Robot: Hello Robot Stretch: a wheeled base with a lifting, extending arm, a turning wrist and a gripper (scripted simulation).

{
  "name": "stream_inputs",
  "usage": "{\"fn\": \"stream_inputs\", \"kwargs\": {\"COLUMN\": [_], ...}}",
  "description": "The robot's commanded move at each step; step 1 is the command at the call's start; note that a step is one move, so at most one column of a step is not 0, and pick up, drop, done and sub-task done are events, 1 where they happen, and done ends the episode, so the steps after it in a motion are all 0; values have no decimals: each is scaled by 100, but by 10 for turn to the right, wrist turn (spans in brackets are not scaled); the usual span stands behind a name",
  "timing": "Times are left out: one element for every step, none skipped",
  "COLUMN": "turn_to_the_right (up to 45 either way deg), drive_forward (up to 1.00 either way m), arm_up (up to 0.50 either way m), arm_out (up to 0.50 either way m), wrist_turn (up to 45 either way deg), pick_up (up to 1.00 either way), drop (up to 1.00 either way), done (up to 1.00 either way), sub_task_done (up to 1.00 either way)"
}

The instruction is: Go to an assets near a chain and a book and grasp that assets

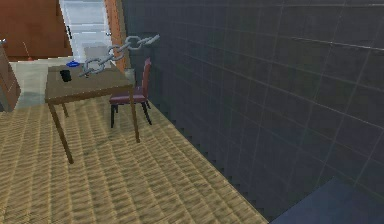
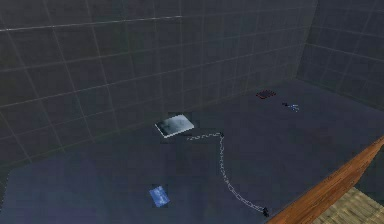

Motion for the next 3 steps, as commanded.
{"fn": "stream_inputs", "kwargs": {"turn_to_the_right": [0, 0, 0], "drive_forward": [0, 0, 0], "arm_up": [32, 0, 0], "arm_out": [0, 18, 0], "wrist_turn": [0, 0, 450], "pick_up": [0, 0, 0], "drop": [0, 0, 0], "done": [0, 0, 0], "sub_task_done": [0, 0, 0]}}
